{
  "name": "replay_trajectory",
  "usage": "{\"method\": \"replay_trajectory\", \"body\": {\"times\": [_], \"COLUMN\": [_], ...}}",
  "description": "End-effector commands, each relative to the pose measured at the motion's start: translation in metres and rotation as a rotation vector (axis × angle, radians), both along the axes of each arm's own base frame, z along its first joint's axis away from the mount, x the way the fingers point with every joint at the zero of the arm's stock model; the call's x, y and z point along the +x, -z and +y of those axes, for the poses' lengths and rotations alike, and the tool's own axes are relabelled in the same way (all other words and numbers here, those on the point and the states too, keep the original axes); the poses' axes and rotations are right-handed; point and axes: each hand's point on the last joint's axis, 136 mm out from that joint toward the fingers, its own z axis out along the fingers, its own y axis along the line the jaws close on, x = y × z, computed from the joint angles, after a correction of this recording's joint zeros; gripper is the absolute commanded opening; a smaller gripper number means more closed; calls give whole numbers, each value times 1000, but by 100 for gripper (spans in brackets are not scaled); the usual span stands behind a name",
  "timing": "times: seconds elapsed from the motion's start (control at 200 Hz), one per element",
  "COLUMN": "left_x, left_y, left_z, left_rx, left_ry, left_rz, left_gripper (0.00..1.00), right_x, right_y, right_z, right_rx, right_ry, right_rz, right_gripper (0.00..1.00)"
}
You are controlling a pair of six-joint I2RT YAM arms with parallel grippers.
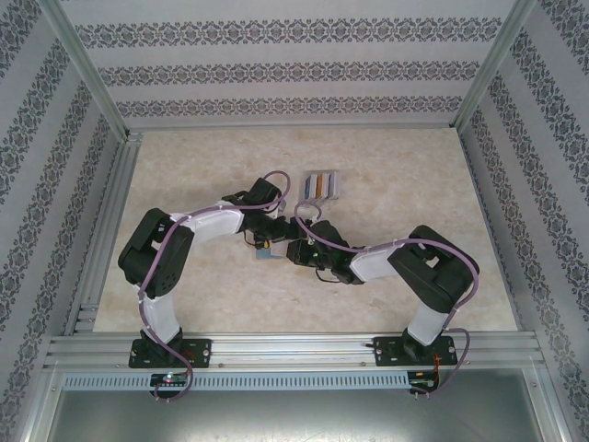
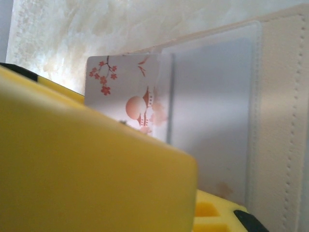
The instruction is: Put the credit cards into the card holder
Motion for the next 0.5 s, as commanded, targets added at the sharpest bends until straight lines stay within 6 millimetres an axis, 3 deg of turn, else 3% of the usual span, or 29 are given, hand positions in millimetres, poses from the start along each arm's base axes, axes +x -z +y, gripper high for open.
{"method": "replay_trajectory", "body": {"times": [0.0, 0.495], "left_x": [-24, -11], "left_y": [20, -7], "left_z": [14, 33], "left_rx": [135, 281], "left_ry": [57, 74], "left_rz": [63, -2], "left_gripper": [98, 96], "right_x": [-8, -10], "right_y": [11, 10], "right_z": [3, -5], "right_rx": [-46, -62], "right_ry": [-38, -29], "right_rz": [20, 27], "right_gripper": [21, 20]}}
